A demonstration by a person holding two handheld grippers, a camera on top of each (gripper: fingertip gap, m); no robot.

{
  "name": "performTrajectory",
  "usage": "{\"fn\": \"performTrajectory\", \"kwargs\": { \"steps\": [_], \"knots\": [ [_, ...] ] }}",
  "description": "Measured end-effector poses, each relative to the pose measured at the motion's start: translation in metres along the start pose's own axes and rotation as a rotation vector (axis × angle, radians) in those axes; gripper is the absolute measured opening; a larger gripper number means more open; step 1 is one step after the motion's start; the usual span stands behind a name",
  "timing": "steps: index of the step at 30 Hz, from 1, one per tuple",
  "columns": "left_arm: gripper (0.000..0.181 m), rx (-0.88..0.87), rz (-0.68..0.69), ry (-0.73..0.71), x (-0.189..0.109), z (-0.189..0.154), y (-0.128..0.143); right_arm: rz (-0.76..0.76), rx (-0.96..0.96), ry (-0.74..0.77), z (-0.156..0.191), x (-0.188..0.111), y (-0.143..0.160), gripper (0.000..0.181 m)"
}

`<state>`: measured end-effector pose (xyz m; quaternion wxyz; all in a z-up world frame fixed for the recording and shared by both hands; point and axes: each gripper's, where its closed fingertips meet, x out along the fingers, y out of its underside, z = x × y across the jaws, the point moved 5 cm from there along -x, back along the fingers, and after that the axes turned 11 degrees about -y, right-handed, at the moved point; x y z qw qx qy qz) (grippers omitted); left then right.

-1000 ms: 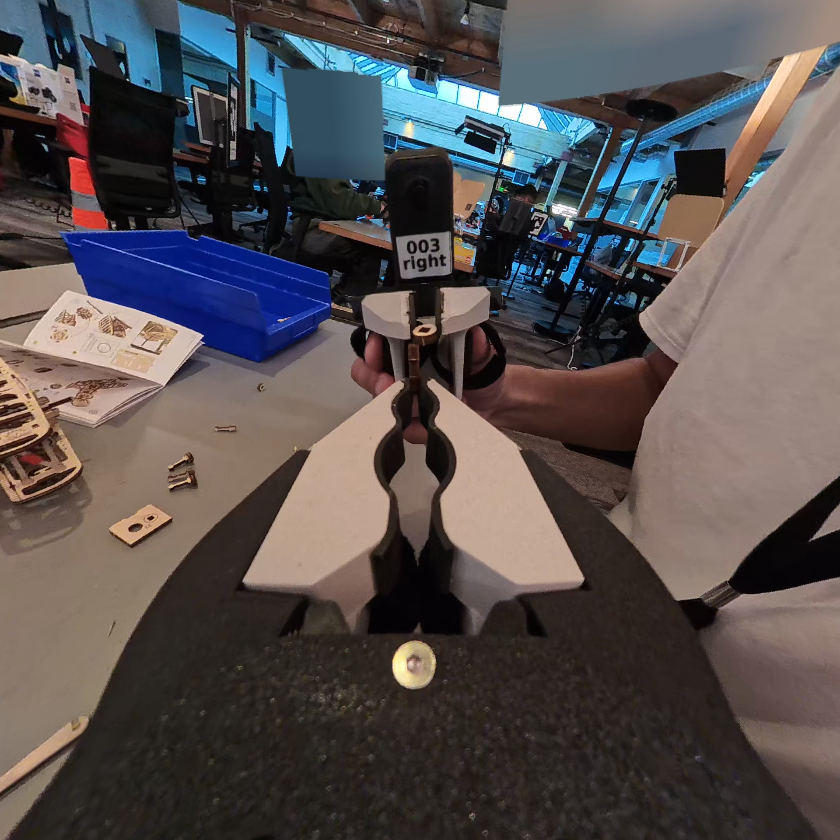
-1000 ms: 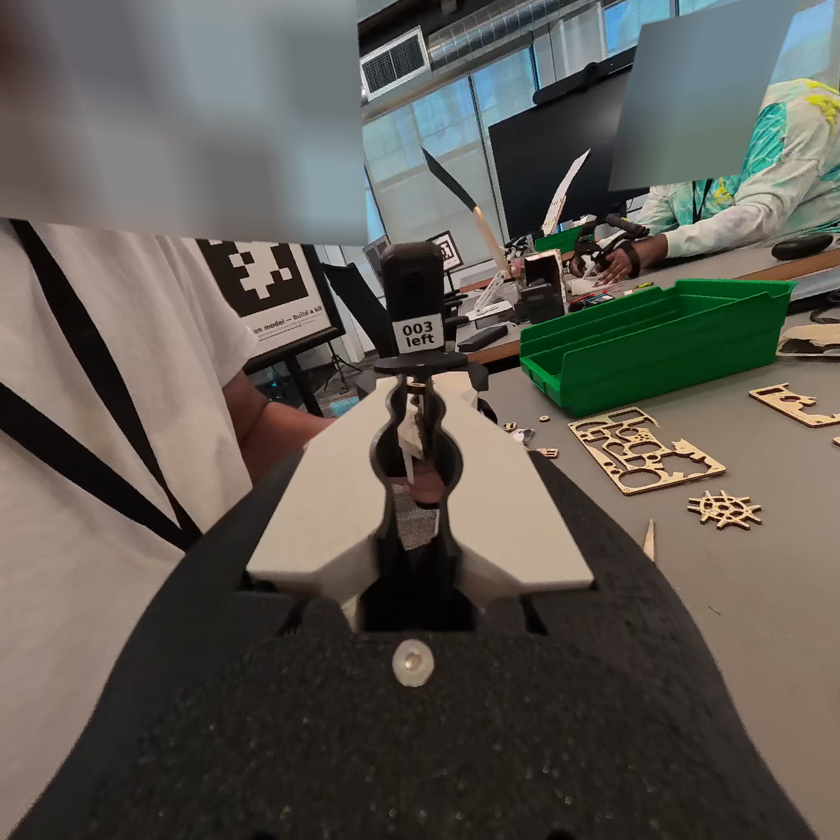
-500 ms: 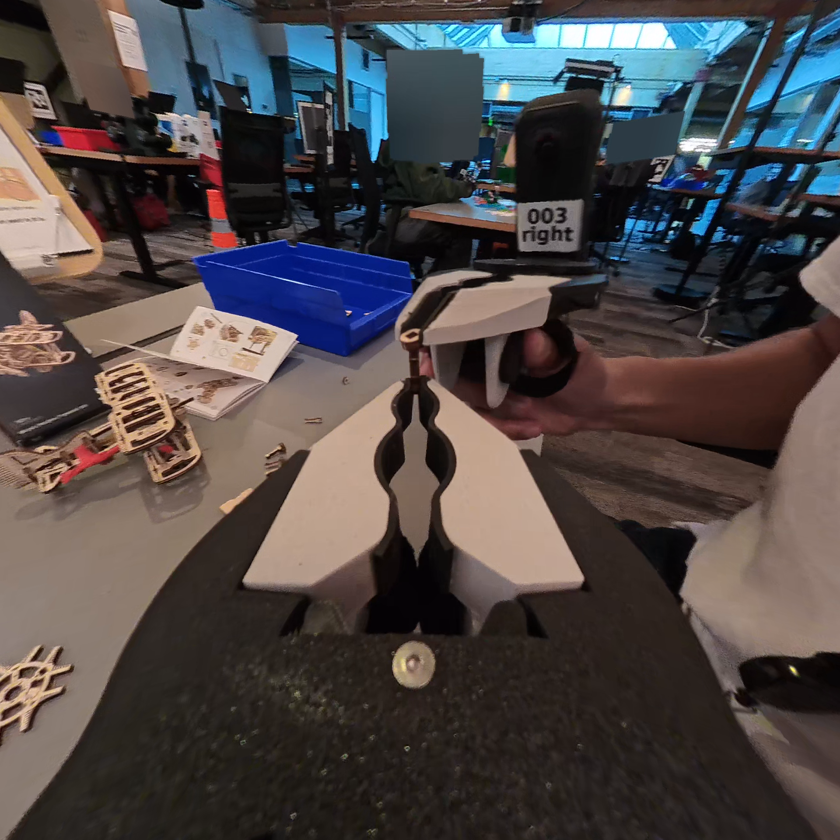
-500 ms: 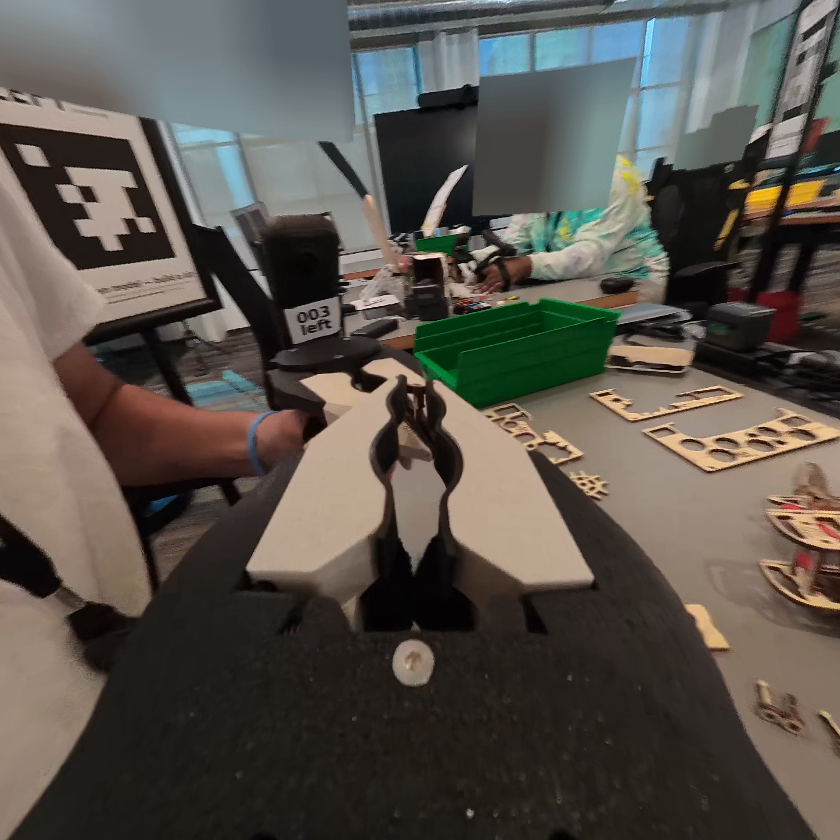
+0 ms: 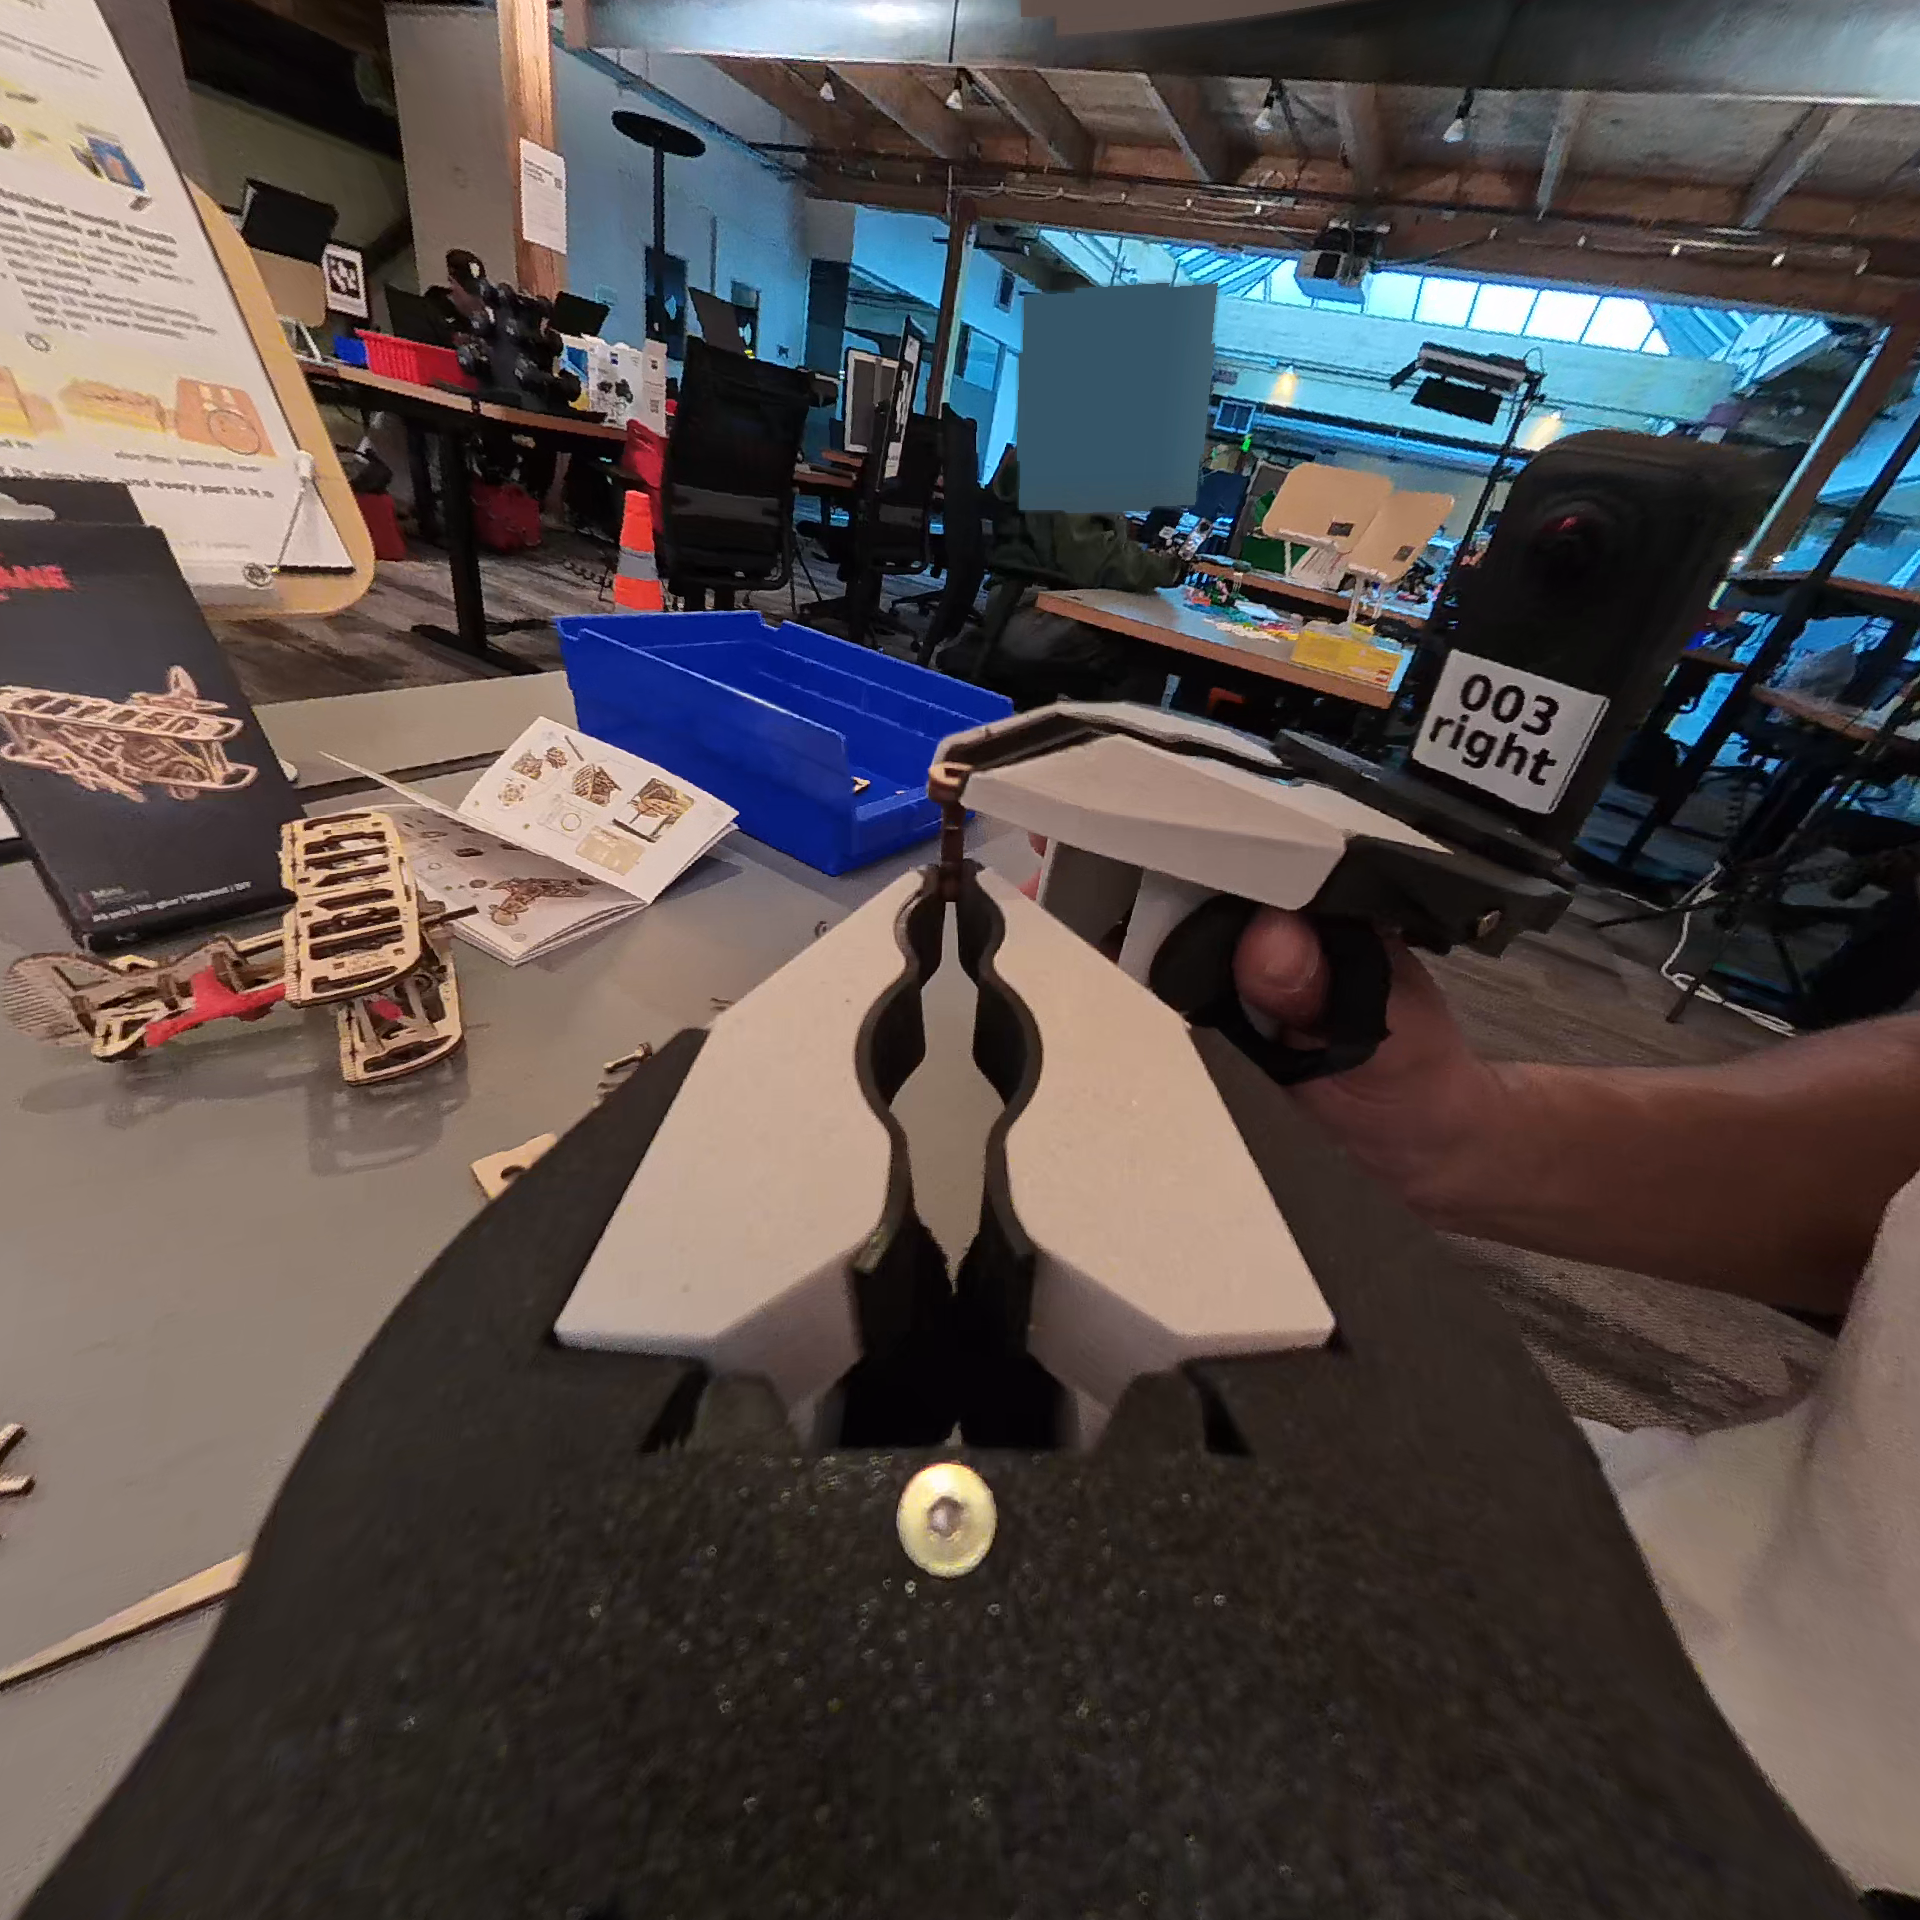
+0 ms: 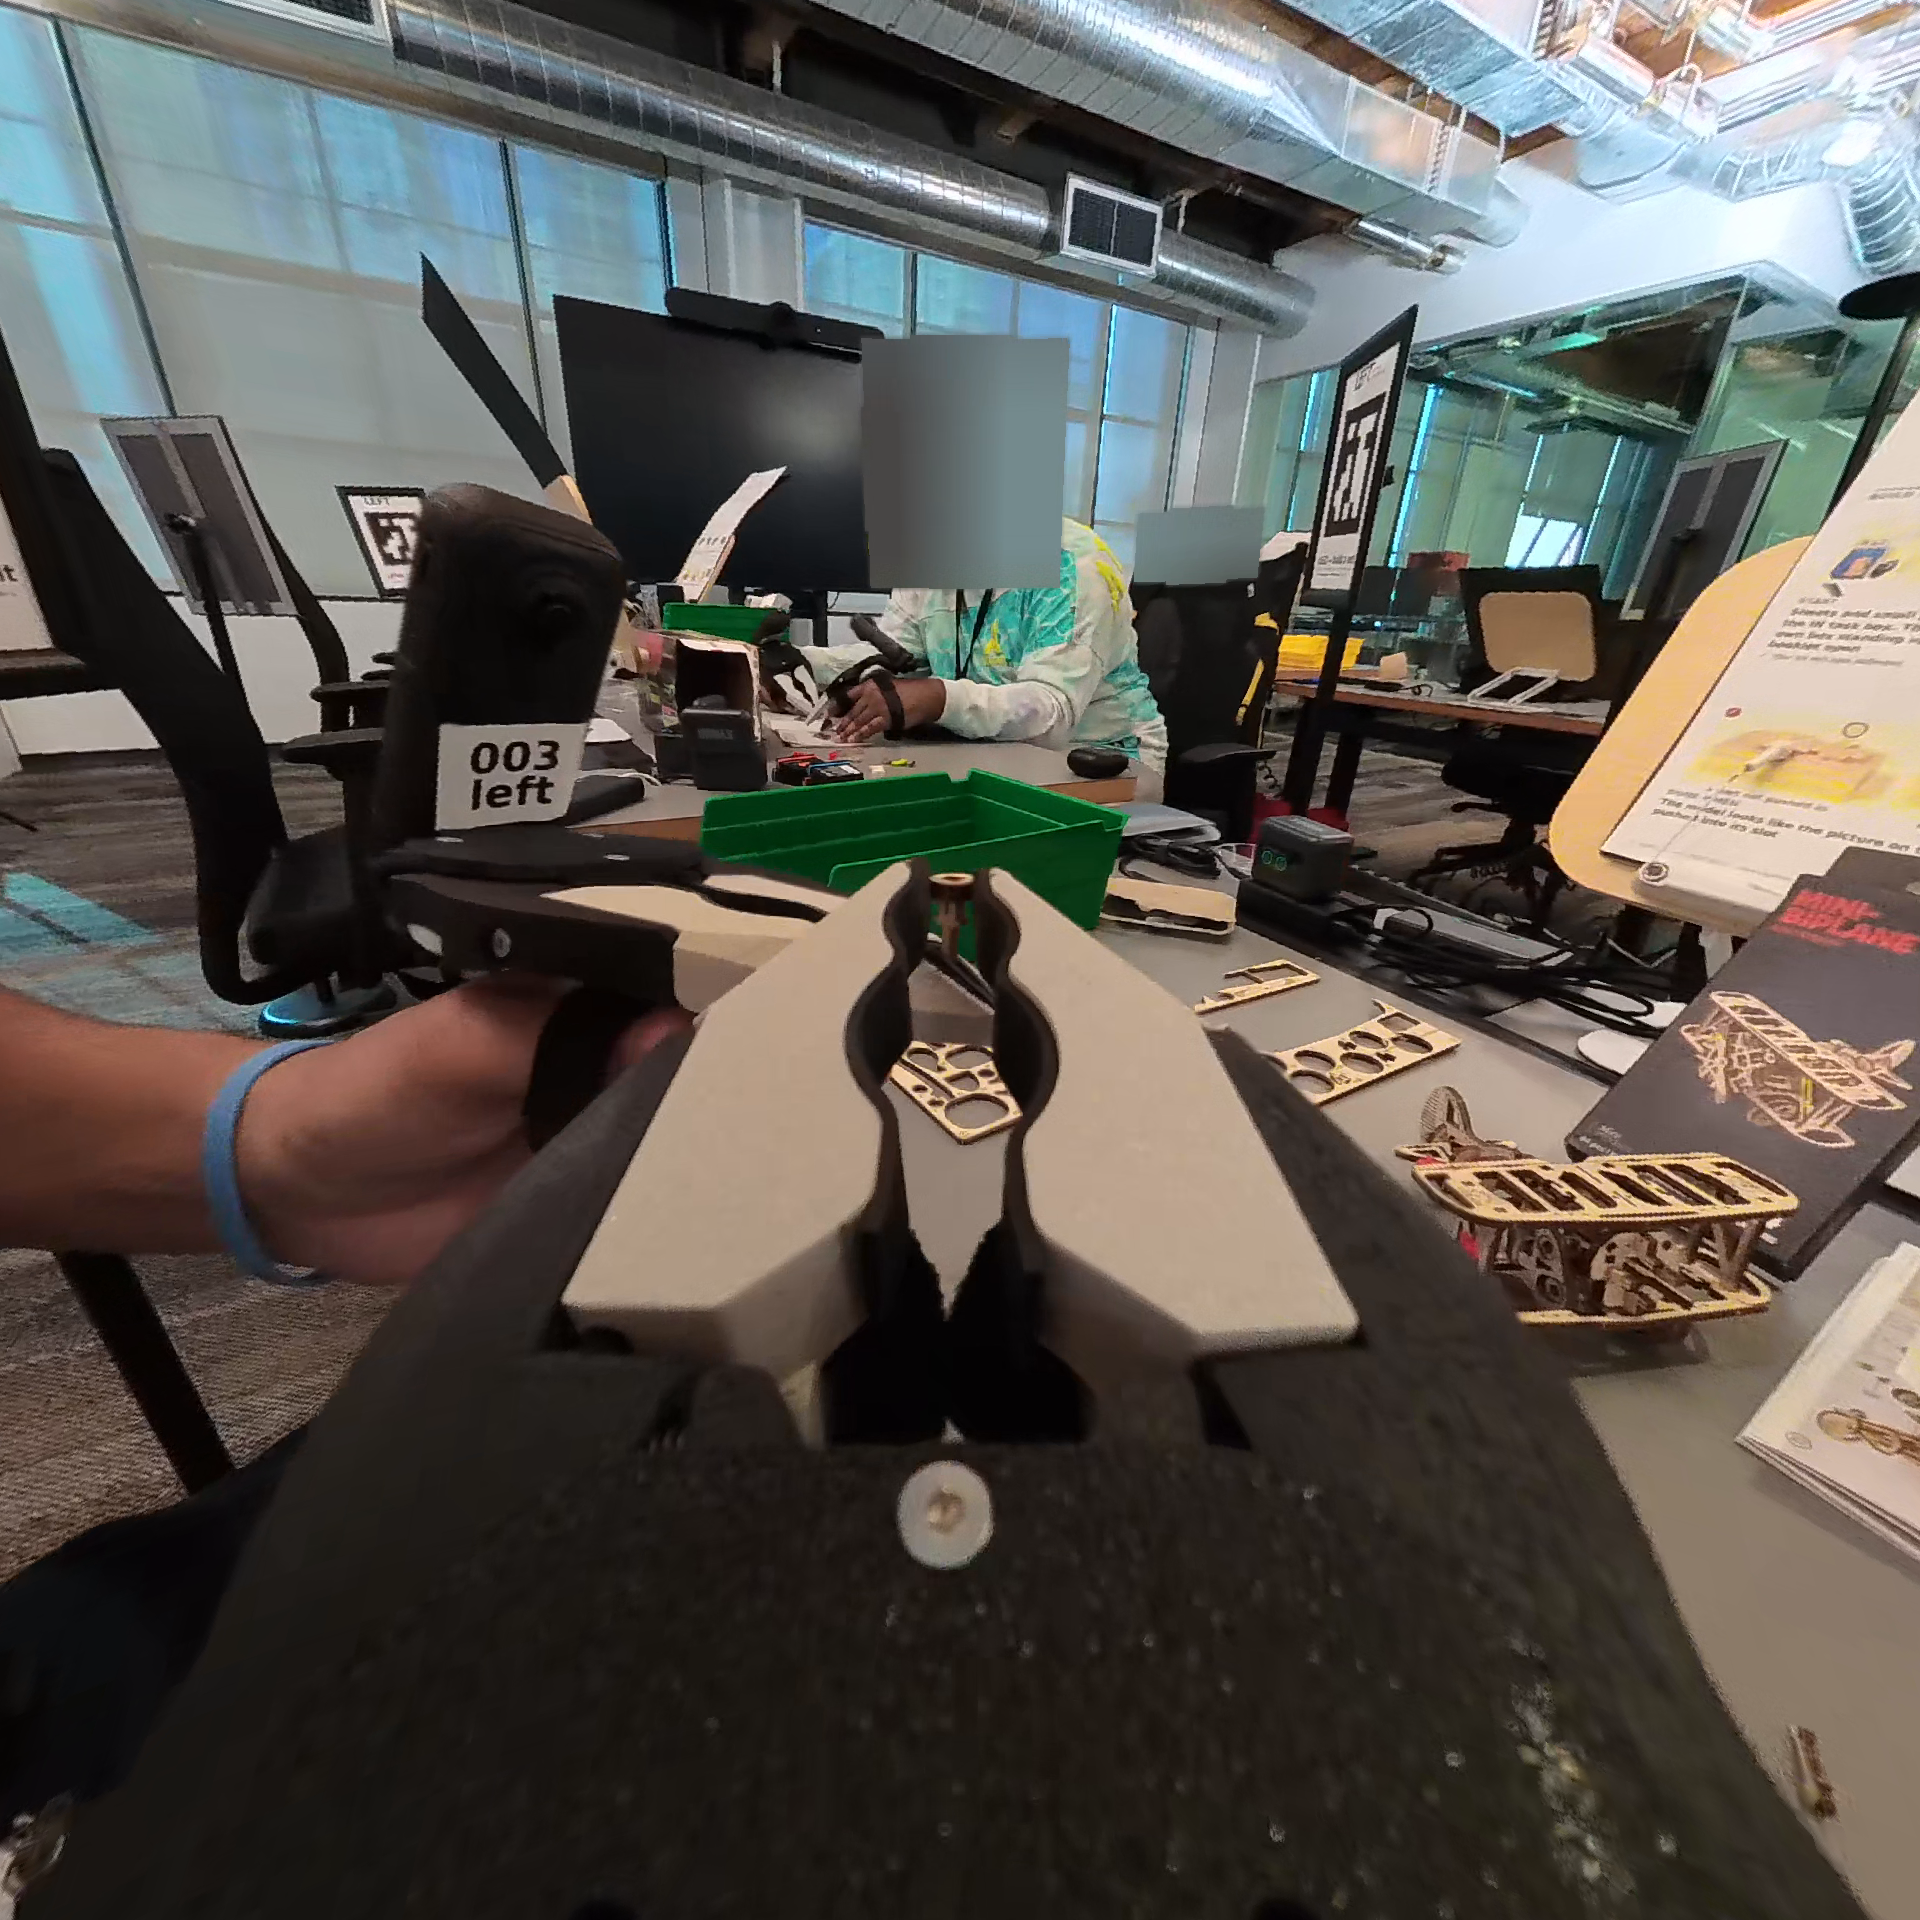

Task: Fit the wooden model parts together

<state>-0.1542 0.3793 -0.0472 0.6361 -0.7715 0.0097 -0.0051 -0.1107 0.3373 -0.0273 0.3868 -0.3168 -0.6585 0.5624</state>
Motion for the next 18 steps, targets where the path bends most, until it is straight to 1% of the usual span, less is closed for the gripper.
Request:
{"fn": "performTrajectory", "kwargs": {
  "steps": [6,9,11,12,14,18],
  "knots": [
    [0.0,0.023,-0.006,-0.023,-0.001,0.0,-0.001,-0.028,0.021,0.004,0.001,0.001,0.0,0.007],
    [0.0,0.111,0.0,-0.073,-0.001,0.0,-0.001,-0.017,0.039,-0.013,0.006,0.005,0.002,0.007],
    [0.0,0.162,-0.002,-0.099,-0.002,0.001,-0.002,0.017,0.008,-0.03,0.013,0.009,0.006,0.006],
    [0.0,0.187,-0.005,-0.11,-0.002,0.001,-0.002,0.02,-0.015,-0.011,0.014,0.01,0.007,0.007],
    [0.0,0.224,-0.003,-0.118,-0.003,0.003,-0.003,0.04,-0.041,0.018,0.014,0.011,0.006,0.007],
    [0.0,0.317,0.015,-0.117,-0.005,0.004,-0.002,0.079,-0.099,0.014,0.014,0.01,0.005,0.007]
  ]
}}
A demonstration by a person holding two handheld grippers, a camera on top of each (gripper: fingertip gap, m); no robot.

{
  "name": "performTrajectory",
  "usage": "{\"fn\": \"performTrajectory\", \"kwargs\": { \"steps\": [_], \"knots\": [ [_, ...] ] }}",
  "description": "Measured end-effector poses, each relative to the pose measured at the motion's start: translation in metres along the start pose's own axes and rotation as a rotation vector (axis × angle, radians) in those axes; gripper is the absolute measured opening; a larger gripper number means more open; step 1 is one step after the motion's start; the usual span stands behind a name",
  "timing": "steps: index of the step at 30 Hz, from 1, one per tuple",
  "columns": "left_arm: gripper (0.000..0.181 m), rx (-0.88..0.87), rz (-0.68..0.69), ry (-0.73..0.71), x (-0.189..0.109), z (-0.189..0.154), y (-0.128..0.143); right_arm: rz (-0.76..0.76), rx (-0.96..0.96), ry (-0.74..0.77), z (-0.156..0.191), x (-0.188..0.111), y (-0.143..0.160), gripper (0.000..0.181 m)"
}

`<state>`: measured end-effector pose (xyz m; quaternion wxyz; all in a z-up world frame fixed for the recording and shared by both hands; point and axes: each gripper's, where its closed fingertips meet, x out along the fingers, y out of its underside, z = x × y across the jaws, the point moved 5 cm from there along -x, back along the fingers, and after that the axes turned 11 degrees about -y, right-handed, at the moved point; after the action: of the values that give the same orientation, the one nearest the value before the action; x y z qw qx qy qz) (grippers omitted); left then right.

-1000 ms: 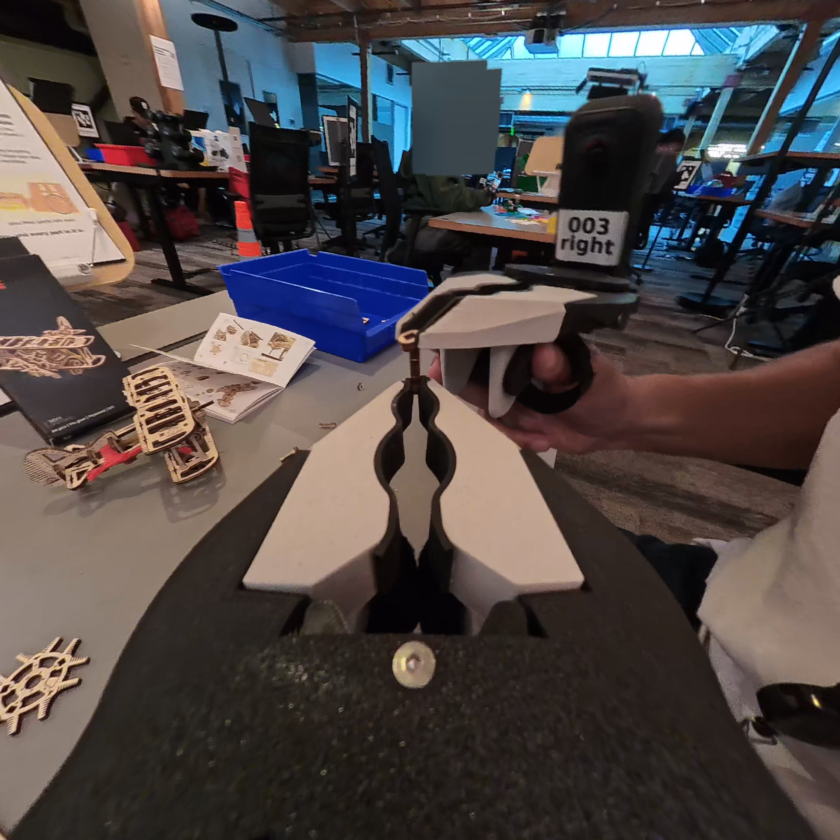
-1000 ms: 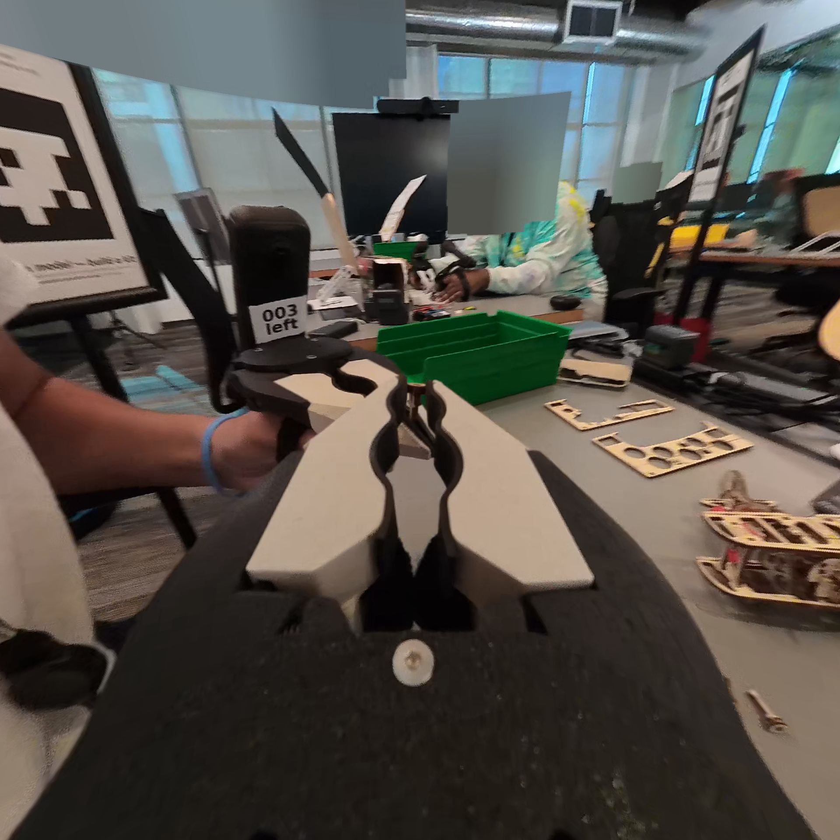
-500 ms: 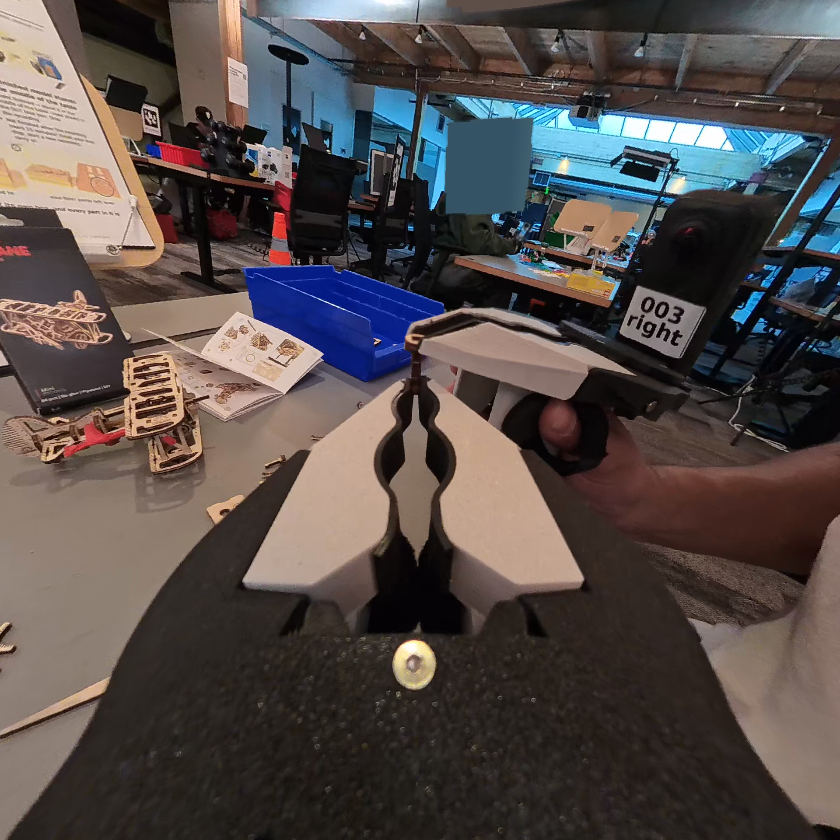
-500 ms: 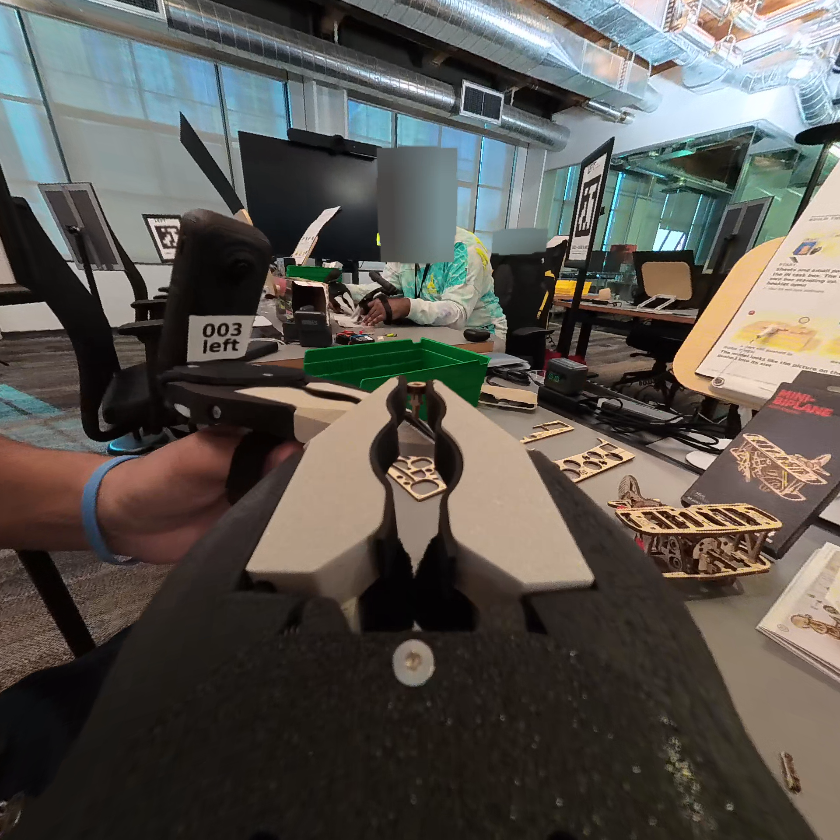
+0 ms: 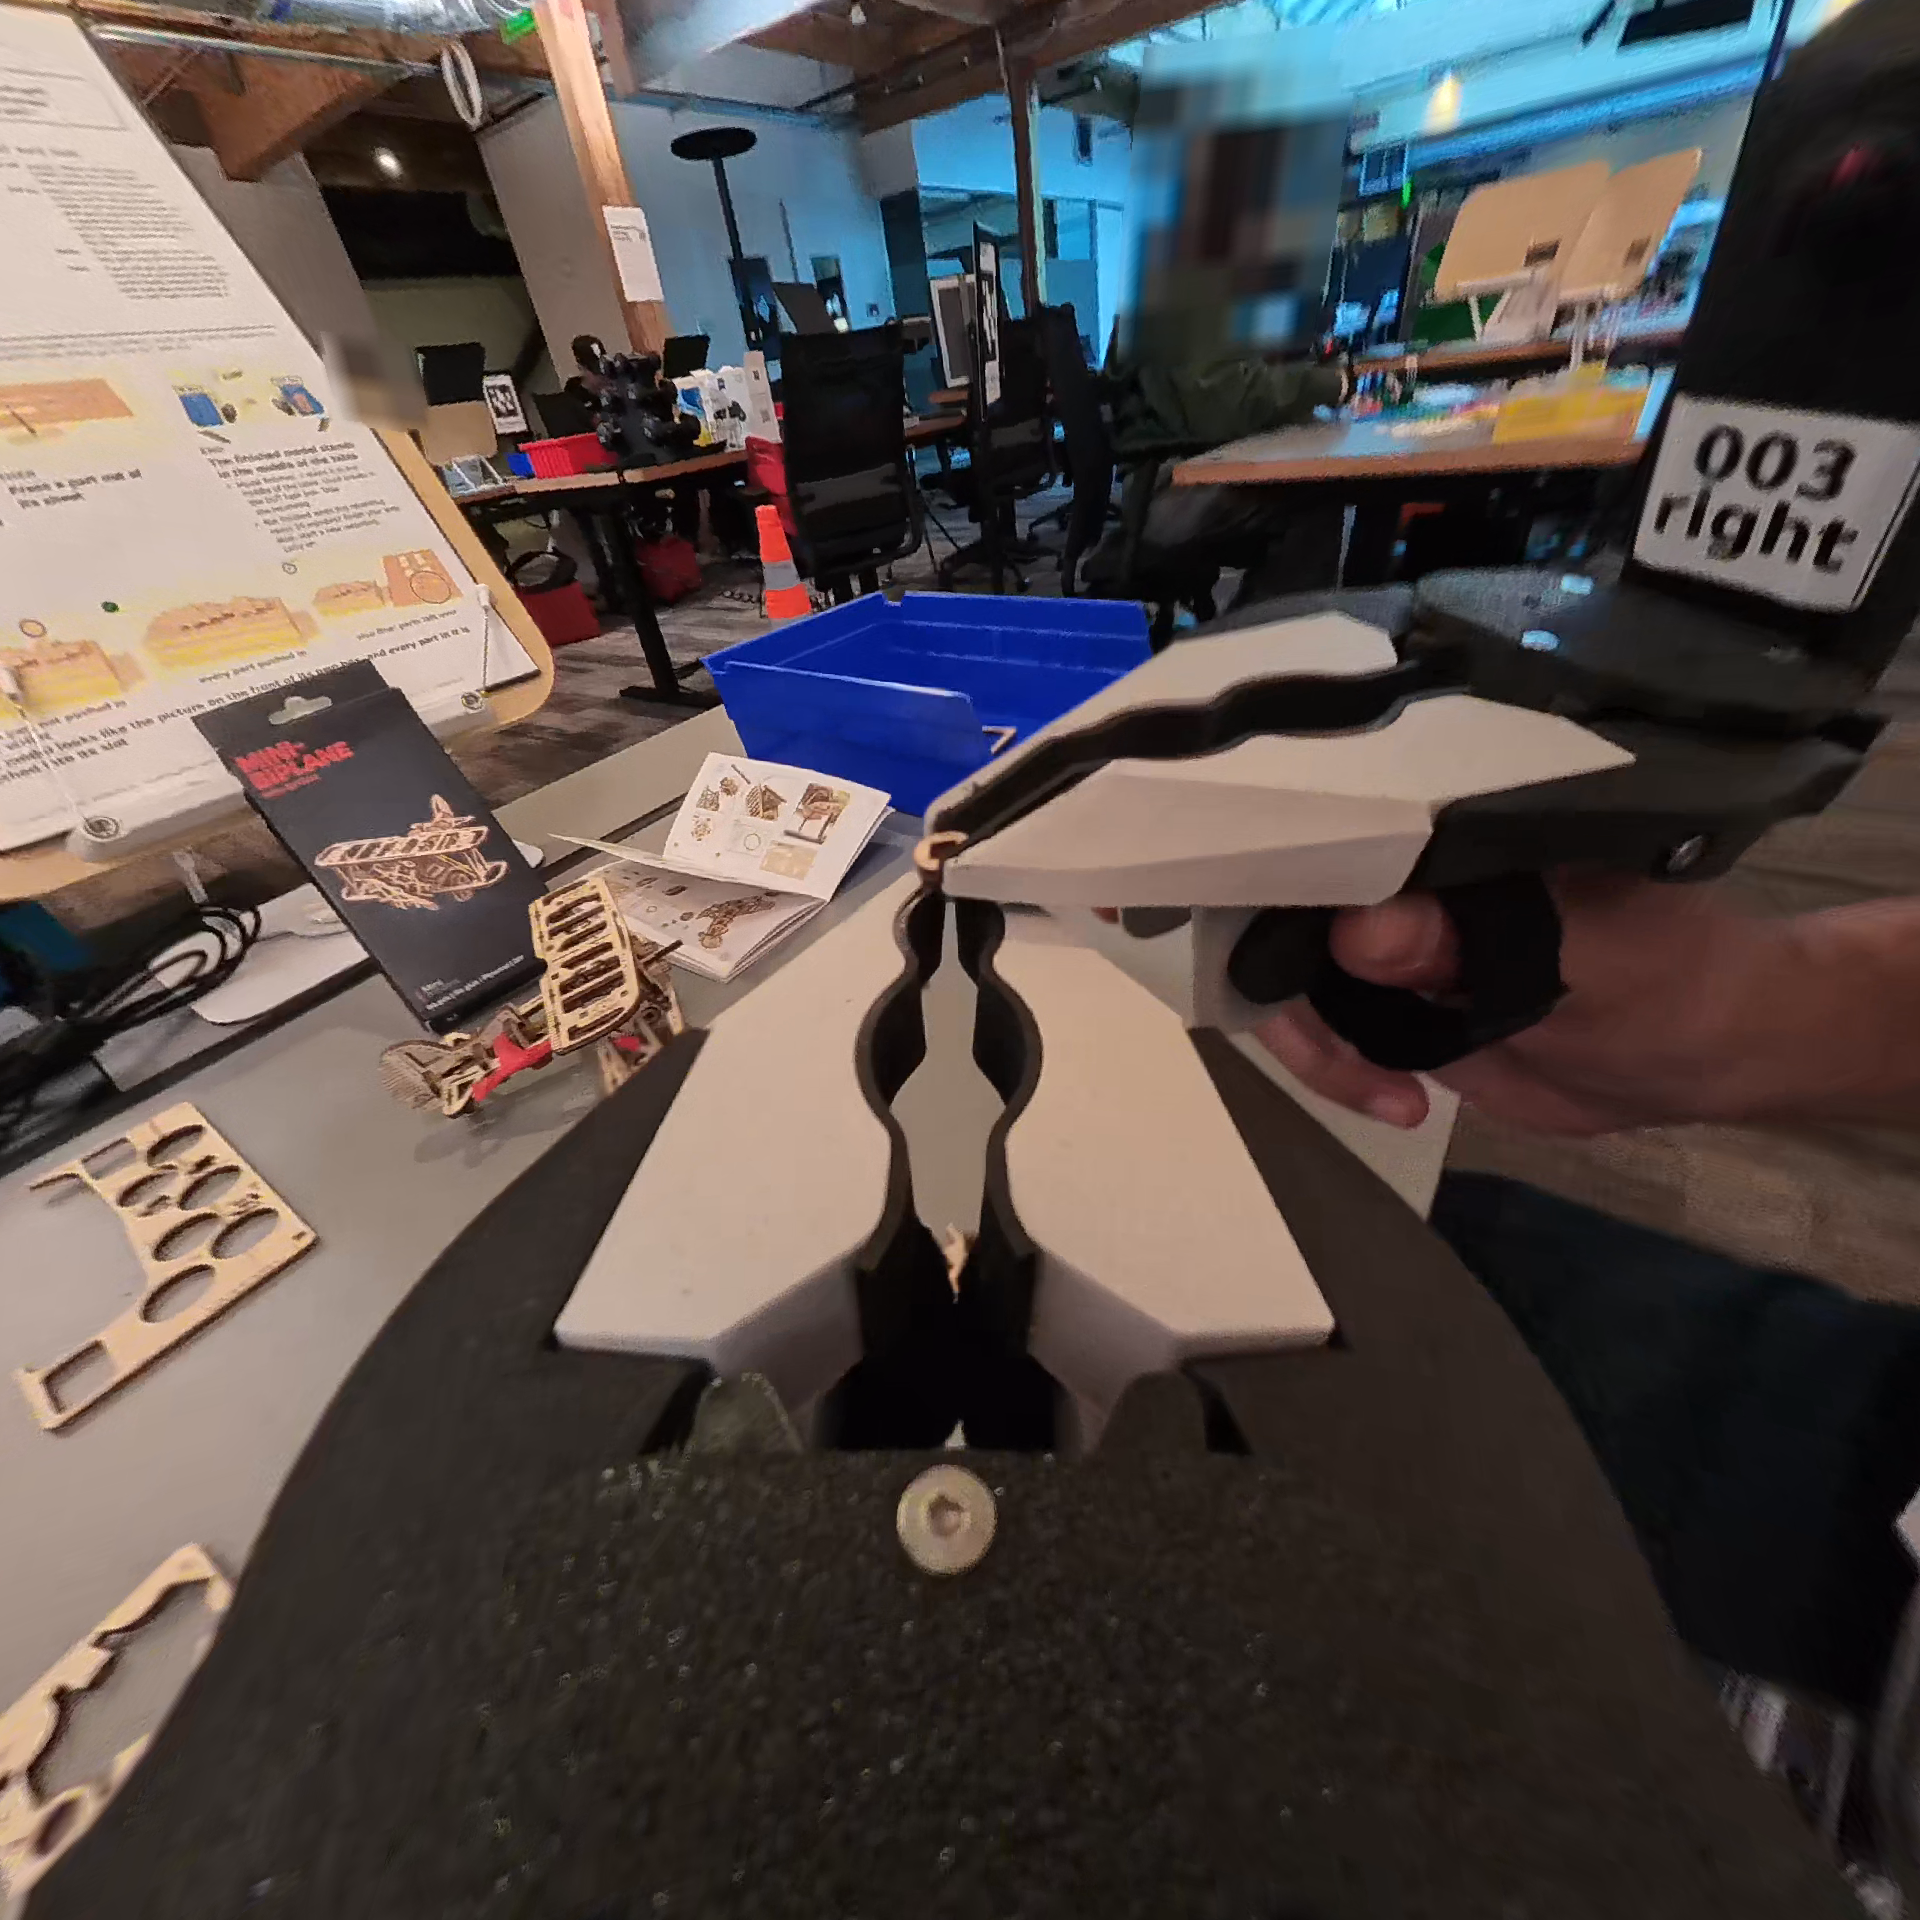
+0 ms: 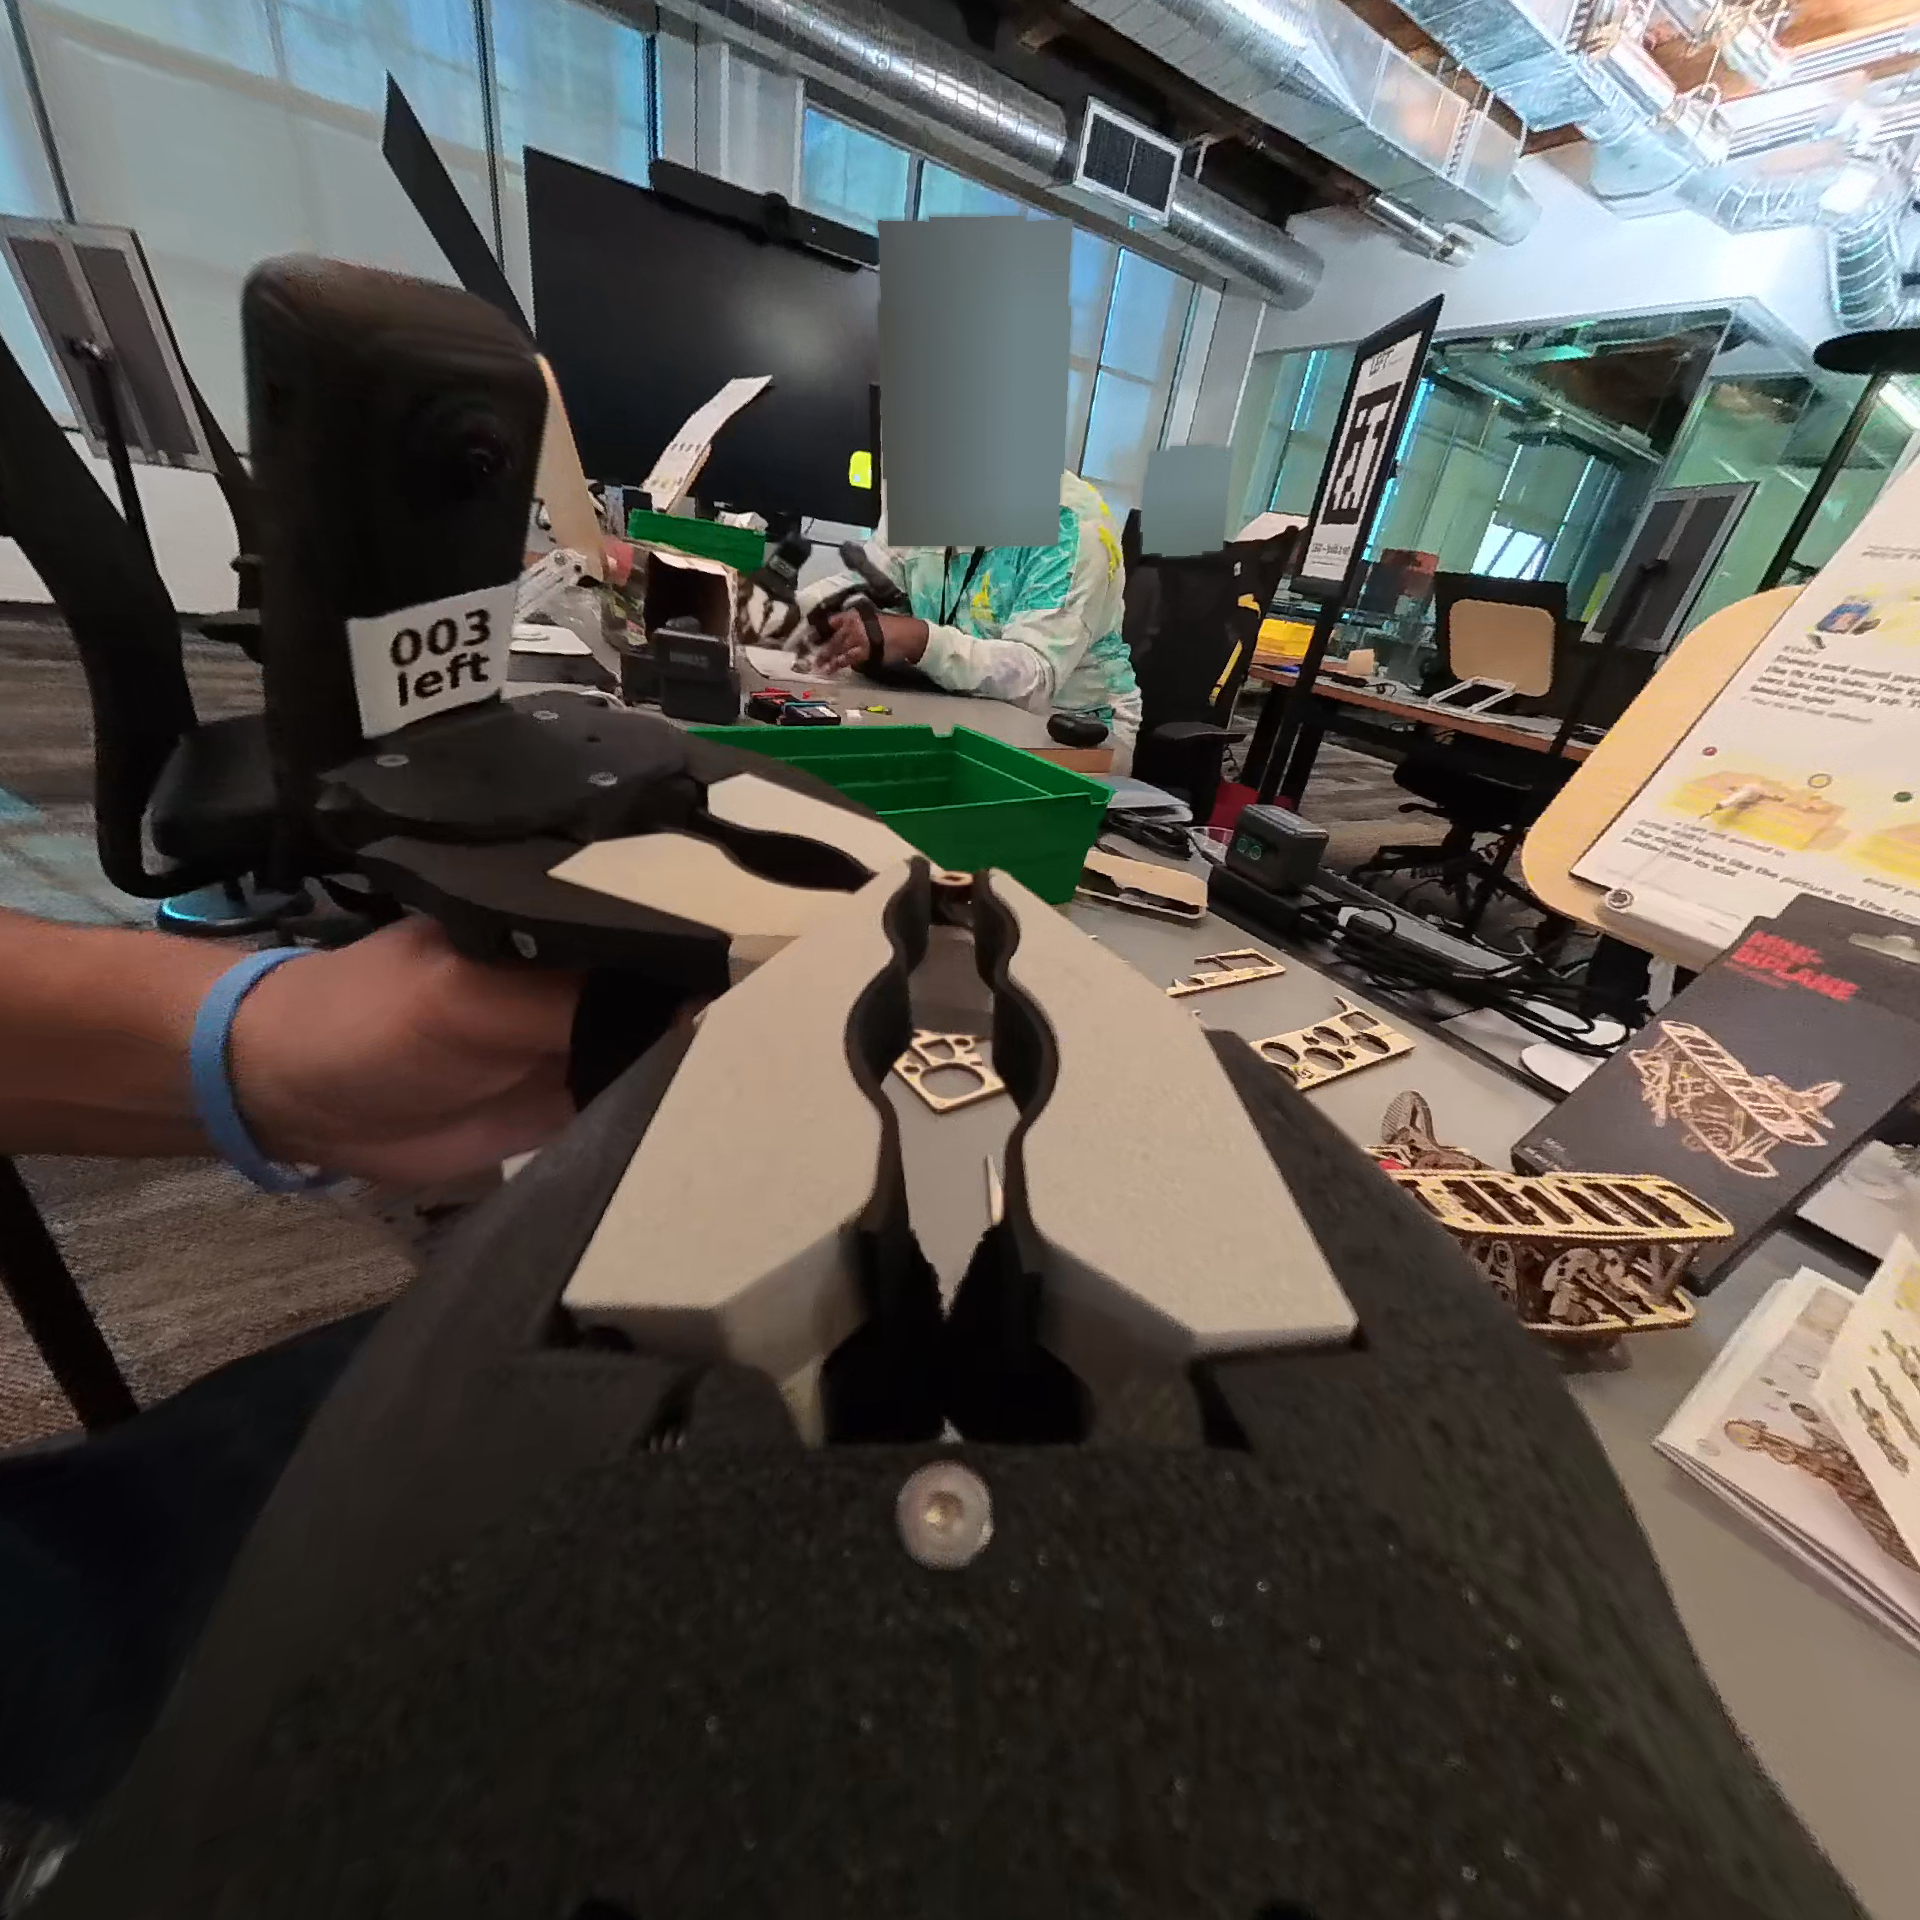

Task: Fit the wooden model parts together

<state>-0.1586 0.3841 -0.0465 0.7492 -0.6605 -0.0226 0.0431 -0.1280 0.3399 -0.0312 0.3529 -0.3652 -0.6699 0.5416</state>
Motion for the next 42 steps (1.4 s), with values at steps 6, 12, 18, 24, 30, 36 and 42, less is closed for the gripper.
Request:
{"fn": "performTrajectory", "kwargs": {
  "steps": [6,12,18,24,30,36,42],
  "knots": [
    [0.0,0.155,0.103,-0.004,0.002,0.005,0.014,0.109,-0.096,0.025,-0.004,-0.001,0.009,0.007],
    [0.0,0.173,0.124,-0.016,0.003,0.009,0.018,0.132,-0.083,0.054,-0.016,-0.009,0.012,0.007],
    [0.0,0.155,0.164,-0.003,0.004,0.013,0.024,0.061,-0.013,0.004,-0.015,-0.01,0.004,0.007],
    [0.0,0.188,0.188,0.008,0.007,0.006,0.028,0.151,-0.109,-0.018,-0.005,0.0,0.015,0.006],
    [0.0,0.175,0.187,0.009,0.006,0.007,0.027,0.157,-0.115,-0.024,-0.01,-0.003,0.015,0.006],
    [0.0,0.181,0.191,0.01,0.006,0.006,0.027,0.193,-0.135,-0.029,-0.006,0.002,0.022,0.006],
    [0.0,0.173,0.181,0.016,0.006,0.005,0.027,0.184,-0.143,-0.019,-0.011,-0.003,0.02,0.007]
  ]
}}
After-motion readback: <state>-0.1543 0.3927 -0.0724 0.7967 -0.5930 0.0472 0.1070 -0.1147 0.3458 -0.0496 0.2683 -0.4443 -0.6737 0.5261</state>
